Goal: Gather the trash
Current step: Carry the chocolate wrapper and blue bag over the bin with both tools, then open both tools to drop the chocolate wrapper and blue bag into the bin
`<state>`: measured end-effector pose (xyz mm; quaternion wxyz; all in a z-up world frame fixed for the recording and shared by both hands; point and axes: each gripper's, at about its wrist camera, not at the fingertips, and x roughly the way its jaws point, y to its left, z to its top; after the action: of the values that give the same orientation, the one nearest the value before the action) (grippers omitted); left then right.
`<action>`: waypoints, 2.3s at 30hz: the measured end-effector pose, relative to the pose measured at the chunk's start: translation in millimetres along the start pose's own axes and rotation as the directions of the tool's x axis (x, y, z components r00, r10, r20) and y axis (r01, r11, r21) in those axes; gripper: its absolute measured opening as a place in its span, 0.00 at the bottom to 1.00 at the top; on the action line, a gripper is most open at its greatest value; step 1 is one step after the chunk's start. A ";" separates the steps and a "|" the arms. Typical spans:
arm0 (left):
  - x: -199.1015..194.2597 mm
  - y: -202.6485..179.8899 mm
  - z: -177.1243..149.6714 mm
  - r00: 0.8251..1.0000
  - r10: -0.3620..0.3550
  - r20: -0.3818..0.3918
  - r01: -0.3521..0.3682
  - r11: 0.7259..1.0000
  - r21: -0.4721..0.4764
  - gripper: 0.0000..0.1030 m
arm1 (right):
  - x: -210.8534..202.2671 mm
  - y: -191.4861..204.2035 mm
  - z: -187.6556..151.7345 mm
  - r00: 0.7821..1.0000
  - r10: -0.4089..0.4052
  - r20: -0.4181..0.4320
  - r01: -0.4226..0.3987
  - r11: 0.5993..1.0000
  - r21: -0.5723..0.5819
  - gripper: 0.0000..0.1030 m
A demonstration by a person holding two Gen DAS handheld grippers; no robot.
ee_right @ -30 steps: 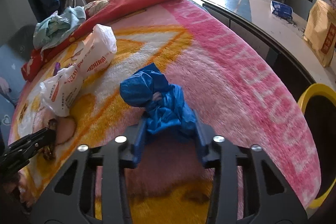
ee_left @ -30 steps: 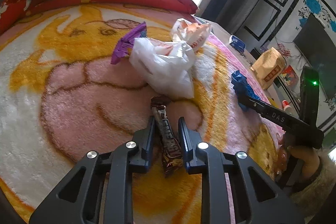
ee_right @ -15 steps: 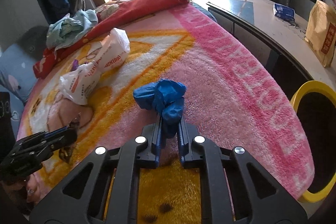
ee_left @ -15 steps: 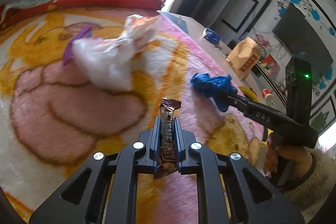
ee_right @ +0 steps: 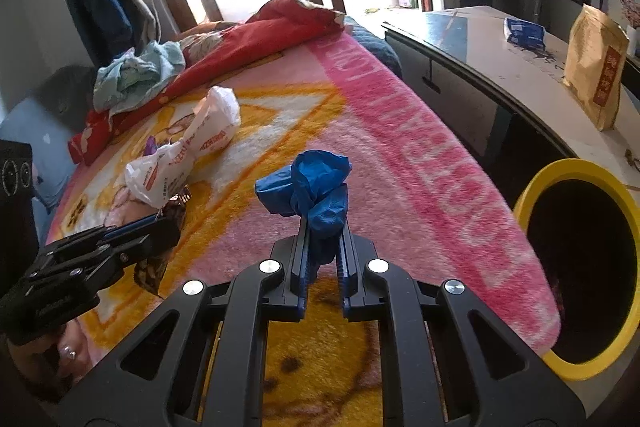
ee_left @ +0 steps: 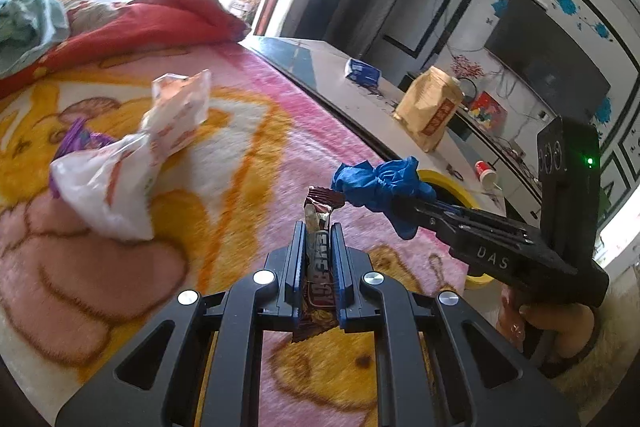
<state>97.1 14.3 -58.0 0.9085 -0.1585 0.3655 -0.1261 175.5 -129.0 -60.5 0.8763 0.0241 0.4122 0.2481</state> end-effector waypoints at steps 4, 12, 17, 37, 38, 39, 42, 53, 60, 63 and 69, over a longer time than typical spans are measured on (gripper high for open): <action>6.7 -10.9 5.7 1.000 -0.018 0.000 0.018 1.000 0.024 0.12 | -8.1 -10.5 0.5 1.000 -0.016 0.016 0.016 1.000 0.021 0.07; 19.0 -36.2 15.2 0.999 -0.054 0.002 0.054 0.995 0.080 0.12 | -22.8 -31.4 3.7 0.998 -0.043 0.044 0.041 0.997 0.064 0.07; 27.3 -51.6 18.7 0.997 -0.077 -0.008 0.077 0.990 0.117 0.12 | -33.2 -47.2 4.6 0.996 -0.070 0.061 0.063 0.993 0.097 0.07; 66.9 -121.3 28.7 0.985 -0.164 -0.059 0.173 0.950 0.258 0.12 | -73.4 -134.3 -6.7 0.968 -0.235 0.088 0.202 0.938 0.281 0.07; 70.0 -124.9 28.6 0.984 -0.167 -0.063 0.178 0.948 0.265 0.12 | -75.9 -141.1 -8.6 0.965 -0.247 0.086 0.212 0.932 0.296 0.07; 73.6 -129.0 28.5 0.983 -0.172 -0.069 0.184 0.945 0.272 0.12 | -77.5 -146.8 -10.0 0.963 -0.257 0.084 0.220 0.926 0.306 0.07; 85.7 -141.0 27.7 0.979 -0.184 -0.090 0.203 0.936 0.289 0.12 | -83.0 -161.7 -14.3 0.955 -0.286 0.075 0.246 0.910 0.334 0.07; 142.1 -183.6 16.6 0.957 -0.219 -0.188 0.272 0.901 0.339 0.12 | -102.4 -222.9 -35.4 0.926 -0.377 0.026 0.325 0.828 0.458 0.07; 171.3 -204.5 14.2 0.949 -0.220 -0.224 0.292 0.882 0.369 0.16 | -106.3 -243.5 -46.4 0.922 -0.388 0.002 0.333 0.792 0.511 0.11; 180.0 -207.1 16.6 0.956 -0.197 -0.217 0.268 0.889 0.371 0.59 | -109.3 -247.0 -48.6 0.916 -0.401 0.009 0.335 0.777 0.533 0.38; 171.4 -199.5 24.0 0.960 -0.223 -0.172 0.271 0.898 0.347 0.89 | -111.1 -243.6 -47.0 0.914 -0.405 0.019 0.334 0.778 0.532 0.49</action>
<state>211.6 -223.4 -72.8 0.8733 -0.0228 0.3698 -0.3163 182.4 -400.6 -72.6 0.8938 0.1939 0.4012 -0.0514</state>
